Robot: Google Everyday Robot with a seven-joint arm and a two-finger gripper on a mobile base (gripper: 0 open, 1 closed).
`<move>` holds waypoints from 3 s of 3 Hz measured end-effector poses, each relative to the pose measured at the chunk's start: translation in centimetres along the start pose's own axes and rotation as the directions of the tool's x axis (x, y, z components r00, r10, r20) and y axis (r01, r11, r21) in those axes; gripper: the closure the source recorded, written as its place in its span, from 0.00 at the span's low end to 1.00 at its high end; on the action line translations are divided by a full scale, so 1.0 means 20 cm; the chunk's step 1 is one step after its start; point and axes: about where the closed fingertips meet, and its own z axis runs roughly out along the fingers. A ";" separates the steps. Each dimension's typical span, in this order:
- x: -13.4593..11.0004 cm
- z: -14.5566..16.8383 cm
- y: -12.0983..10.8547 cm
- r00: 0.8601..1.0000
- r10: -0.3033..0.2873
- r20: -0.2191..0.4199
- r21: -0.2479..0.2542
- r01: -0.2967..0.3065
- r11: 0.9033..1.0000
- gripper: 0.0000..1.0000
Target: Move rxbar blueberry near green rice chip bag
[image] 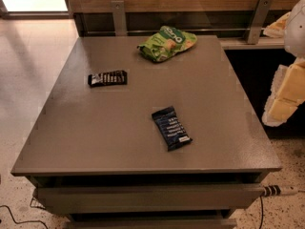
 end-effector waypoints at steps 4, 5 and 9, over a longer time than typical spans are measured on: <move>-0.22 0.30 0.05 0.889 0.419 0.187 -0.065 -0.414 0.908 0.00; -0.32 0.47 0.07 0.790 0.570 0.225 -0.094 -0.565 0.820 0.00; -0.43 0.68 0.21 0.677 0.711 0.189 -0.152 -0.695 0.703 0.00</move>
Offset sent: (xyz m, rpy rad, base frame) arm 0.0192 0.0210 -0.0209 0.1711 0.0264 -0.1063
